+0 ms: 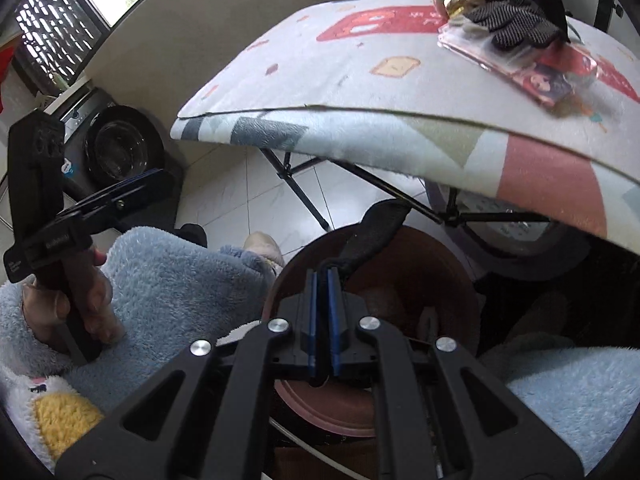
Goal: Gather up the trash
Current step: 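Open the right gripper over the bin to drop the black glove, then grasp the dotted glove with the right gripper while the left grasps the green packet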
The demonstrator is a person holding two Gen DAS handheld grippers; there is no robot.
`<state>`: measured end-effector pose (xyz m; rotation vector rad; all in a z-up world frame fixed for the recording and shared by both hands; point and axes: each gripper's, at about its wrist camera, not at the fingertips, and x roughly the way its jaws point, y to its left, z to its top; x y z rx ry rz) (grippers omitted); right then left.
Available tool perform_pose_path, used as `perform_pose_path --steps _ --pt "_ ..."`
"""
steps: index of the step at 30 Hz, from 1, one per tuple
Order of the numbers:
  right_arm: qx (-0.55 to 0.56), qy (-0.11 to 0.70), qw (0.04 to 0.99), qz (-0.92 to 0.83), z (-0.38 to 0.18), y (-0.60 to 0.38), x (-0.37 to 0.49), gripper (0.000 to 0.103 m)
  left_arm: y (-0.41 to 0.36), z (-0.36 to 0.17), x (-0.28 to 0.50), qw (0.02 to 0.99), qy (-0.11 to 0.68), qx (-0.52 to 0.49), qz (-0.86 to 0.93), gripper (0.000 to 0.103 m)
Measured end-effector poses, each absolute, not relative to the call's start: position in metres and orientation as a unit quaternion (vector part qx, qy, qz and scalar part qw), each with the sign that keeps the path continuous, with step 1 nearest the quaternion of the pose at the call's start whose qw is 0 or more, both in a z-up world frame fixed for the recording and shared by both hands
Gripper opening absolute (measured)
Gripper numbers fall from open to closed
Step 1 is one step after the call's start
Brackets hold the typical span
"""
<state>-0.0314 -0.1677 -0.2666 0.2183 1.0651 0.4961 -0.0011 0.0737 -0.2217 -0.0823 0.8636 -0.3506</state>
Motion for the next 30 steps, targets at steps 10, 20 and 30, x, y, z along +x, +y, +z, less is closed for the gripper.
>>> perform_pose_path --steps 10,20,30 --pt "0.124 0.505 0.831 0.199 -0.273 -0.178 -0.023 0.030 0.079 -0.227 0.002 0.893 0.420 -0.060 -0.147 0.094" --pt "0.115 0.423 0.888 0.135 -0.230 -0.216 -0.017 0.089 0.077 -0.227 0.003 0.895 0.421 -0.056 -0.138 0.096" --pt "0.093 0.389 0.915 0.058 -0.199 -0.276 0.023 0.095 0.067 -0.214 0.010 0.907 0.393 -0.027 -0.147 0.097"
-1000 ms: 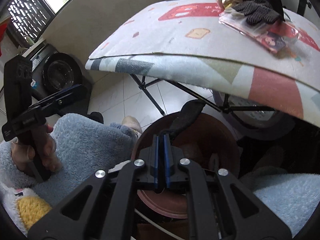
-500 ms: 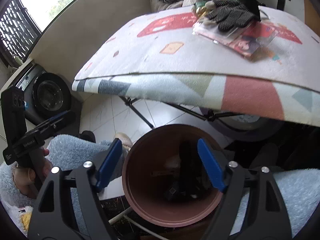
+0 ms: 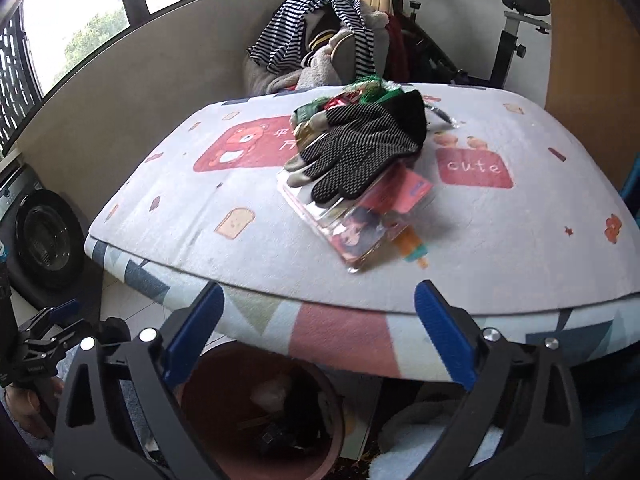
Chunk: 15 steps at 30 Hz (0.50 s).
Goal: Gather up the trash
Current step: 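Grasp the dotted glove with the right gripper while the left grasps the green packet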
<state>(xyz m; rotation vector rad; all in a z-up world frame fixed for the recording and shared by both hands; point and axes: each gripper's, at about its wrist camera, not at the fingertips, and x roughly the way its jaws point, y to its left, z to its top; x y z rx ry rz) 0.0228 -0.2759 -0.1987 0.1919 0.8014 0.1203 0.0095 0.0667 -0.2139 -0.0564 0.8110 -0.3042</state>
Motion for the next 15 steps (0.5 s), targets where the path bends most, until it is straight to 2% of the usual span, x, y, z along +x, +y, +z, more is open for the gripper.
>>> perform_pose_path --steps 5,7,15 --pt "0.099 0.364 0.925 0.047 -0.180 -0.308 0.051 0.093 0.059 -0.191 0.025 0.922 0.354 -0.007 -0.156 0.098" --pt "0.114 0.357 0.926 0.042 -0.174 -0.319 0.064 0.086 0.056 -0.182 0.036 0.926 0.346 -0.001 -0.153 0.098" --pt "0.211 0.355 0.911 0.006 -0.179 -0.378 0.147 0.068 0.047 -0.160 0.091 0.929 0.337 -0.001 -0.155 0.098"
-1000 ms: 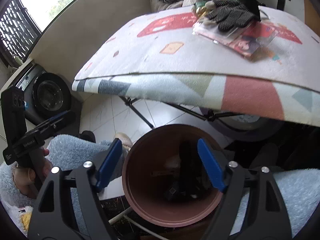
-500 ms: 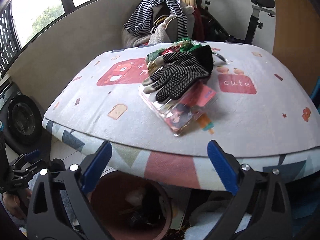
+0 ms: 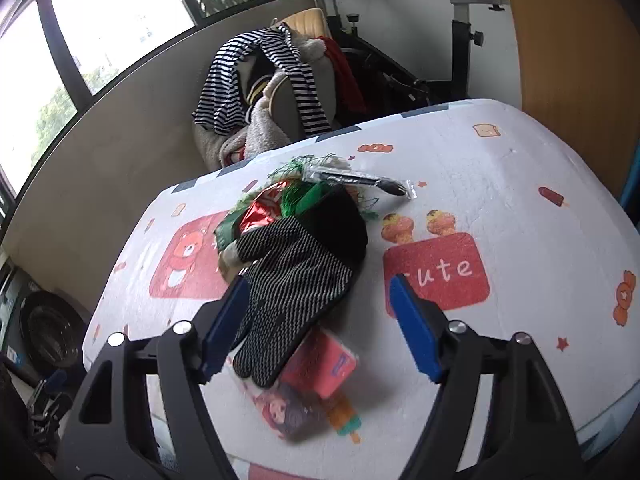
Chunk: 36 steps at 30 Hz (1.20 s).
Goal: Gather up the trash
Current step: 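Grasp the dotted glove with the right gripper while the left grasps the green packet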
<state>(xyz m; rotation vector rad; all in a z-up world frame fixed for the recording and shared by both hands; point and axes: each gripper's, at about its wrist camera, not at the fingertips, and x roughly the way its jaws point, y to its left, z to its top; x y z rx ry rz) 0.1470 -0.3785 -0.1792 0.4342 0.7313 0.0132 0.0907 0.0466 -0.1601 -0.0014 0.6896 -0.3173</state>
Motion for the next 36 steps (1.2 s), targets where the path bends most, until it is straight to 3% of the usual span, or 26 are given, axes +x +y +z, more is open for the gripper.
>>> perform_pose_path --steps 10,11,13,15,18,24,28,36 --pt "0.337 0.391 0.856 0.002 -0.211 -0.402 0.249 0.058 0.041 -0.177 0.156 0.907 0.401 -0.030 -0.126 0.097" --pt "0.340 0.399 0.851 -0.005 -0.214 -0.402 0.254 0.053 0.040 -0.178 0.159 0.906 0.404 -0.029 -0.123 0.097" --pt "0.355 0.425 0.833 -0.015 -0.222 -0.403 0.259 0.023 0.037 -0.180 0.163 0.906 0.405 -0.026 -0.121 0.097" --pt "0.394 0.426 0.814 -0.002 -0.223 -0.407 0.250 0.010 0.032 -0.180 0.168 0.905 0.406 -0.024 -0.122 0.097" --pt "0.405 0.389 0.827 0.020 -0.196 -0.412 0.226 0.010 0.024 -0.182 0.176 0.903 0.409 -0.025 -0.133 0.096" --pt "0.271 0.285 0.919 -0.020 -0.117 -0.415 0.168 0.010 -0.003 -0.174 0.200 0.902 0.398 -0.046 -0.159 0.059" --pt "0.206 0.246 0.944 -0.070 -0.096 -0.421 0.140 0.010 -0.032 -0.165 0.224 0.887 0.401 -0.080 -0.214 0.037" --pt "0.193 0.250 0.946 -0.077 -0.116 -0.421 0.125 0.010 -0.107 -0.192 0.277 0.842 0.456 -0.109 -0.267 0.032"
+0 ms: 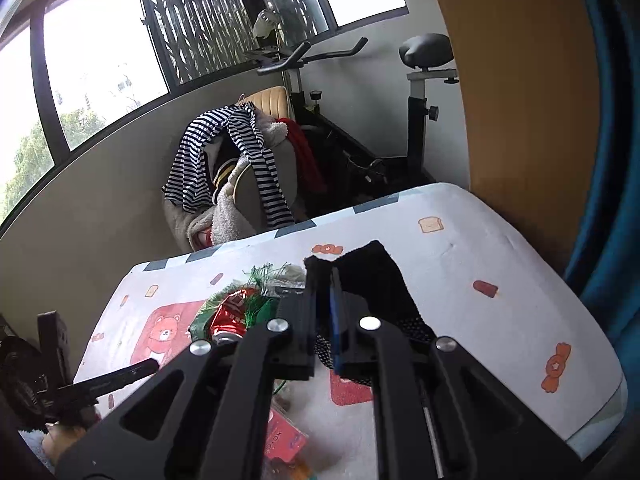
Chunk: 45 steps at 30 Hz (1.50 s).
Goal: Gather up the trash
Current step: 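Grasp the dotted glove with the right gripper while the left grasps the green packet, then drop the green packet into the bin with the left gripper while the right drops the glove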
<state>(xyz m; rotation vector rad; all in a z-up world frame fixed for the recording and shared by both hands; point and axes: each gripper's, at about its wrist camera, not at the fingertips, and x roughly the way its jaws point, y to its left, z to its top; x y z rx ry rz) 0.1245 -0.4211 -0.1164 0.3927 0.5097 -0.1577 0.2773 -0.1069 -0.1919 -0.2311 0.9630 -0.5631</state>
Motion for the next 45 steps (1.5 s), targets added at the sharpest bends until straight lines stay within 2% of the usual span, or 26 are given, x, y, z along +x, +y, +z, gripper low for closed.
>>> perform_pose_path --steps 3,6,9,10,11,12,15,27,36,45 --pt "0.206 0.266 0.939 -0.072 -0.131 -0.421 0.121 0.010 -0.129 -0.206 0.292 0.837 0.468 -0.099 -0.266 0.032" --pt "0.213 0.280 0.934 -0.069 -0.143 -0.420 0.118 0.010 -0.138 -0.217 0.307 0.837 0.476 -0.114 -0.245 0.052" --pt "0.213 0.292 0.930 -0.068 -0.152 -0.420 0.115 0.010 -0.143 -0.226 0.321 0.837 0.481 -0.116 -0.234 0.052" --pt "0.214 0.295 0.929 -0.067 -0.154 -0.419 0.114 0.010 -0.146 -0.229 0.324 0.835 0.484 -0.116 -0.236 0.052" --pt "0.214 0.297 0.928 -0.066 -0.156 -0.419 0.113 0.010 -0.148 -0.231 0.327 0.831 0.487 -0.116 -0.244 0.046" --pt "0.214 0.298 0.928 -0.066 -0.156 -0.419 0.112 0.009 -0.147 -0.230 0.327 0.827 0.485 -0.121 -0.257 0.028" --pt "0.214 0.298 0.928 -0.063 -0.155 -0.417 0.109 0.010 -0.143 -0.217 0.317 0.838 0.459 -0.110 -0.272 0.025" --pt "0.181 0.268 0.946 -0.013 -0.106 -0.374 0.091 0.010 -0.080 -0.133 0.243 0.873 0.382 -0.081 -0.292 0.024" --pt "0.159 0.259 0.951 0.050 -0.073 -0.322 0.054 0.009 -0.039 -0.124 0.140 0.876 0.367 -0.065 -0.305 0.024" --pt "0.139 0.270 0.948 0.097 -0.067 -0.279 0.015 0.009 -0.007 -0.130 0.060 0.872 0.370 -0.056 -0.316 0.025"
